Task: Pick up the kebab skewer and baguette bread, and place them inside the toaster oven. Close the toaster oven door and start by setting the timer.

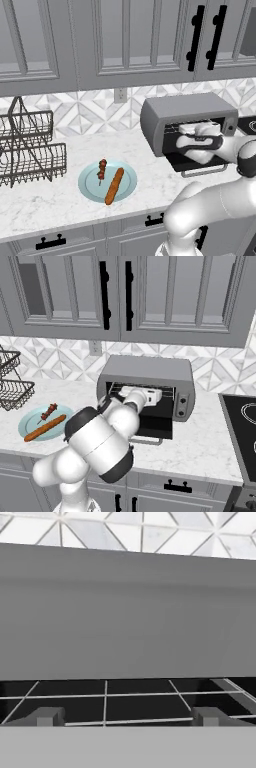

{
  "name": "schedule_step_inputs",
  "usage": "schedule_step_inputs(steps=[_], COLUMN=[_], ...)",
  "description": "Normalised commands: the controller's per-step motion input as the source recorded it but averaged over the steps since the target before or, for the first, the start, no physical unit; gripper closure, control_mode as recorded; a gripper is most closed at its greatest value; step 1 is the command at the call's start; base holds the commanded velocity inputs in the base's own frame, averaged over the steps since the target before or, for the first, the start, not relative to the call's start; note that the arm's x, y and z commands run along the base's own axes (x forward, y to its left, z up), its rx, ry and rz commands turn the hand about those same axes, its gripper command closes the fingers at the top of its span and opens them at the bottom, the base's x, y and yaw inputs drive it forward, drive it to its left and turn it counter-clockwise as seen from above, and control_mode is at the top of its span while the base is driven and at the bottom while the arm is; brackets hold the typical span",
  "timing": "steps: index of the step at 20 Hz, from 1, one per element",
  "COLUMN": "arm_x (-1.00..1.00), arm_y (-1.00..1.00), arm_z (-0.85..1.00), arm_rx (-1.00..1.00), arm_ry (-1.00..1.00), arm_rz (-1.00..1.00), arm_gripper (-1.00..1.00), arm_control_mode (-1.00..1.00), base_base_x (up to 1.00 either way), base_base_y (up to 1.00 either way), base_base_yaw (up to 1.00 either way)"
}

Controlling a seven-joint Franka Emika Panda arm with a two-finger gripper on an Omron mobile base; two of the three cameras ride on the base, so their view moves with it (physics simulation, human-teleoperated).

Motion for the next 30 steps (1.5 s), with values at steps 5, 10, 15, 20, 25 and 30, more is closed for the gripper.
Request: schedule_step_inputs(steps=[5,10,15,20,25,30], arm_x=[0.24,0.08,0.01,0.0,-0.1,-0.59], arm_y=[0.0,0.0,0.0,0.0,-0.02,-0.1], arm_z=[-0.04,-0.16,-0.17,-0.1,-0.32,-0.48], arm_rx=[0.0,0.0,0.0,0.0,-0.01,-0.1], arm_ry=[0.0,0.01,0.0,0.0,0.0,0.0], arm_rz=[0.0,0.0,0.0,0.0,0.0,0.0], arm_gripper=[-1.0,-1.0,-1.0,-1.0,-1.0,-1.0], arm_control_mode=[-1.0,-1.0,-1.0,-1.0,-1.0,-1.0], base_base_x=[0.0,0.0,0.0,0.0,0.0,0.0], base_base_y=[0.0,0.0,0.0,0.0,0.0,0.0], base_base_yaw=[0.0,0.0,0.0,0.0,0.0,0.0])
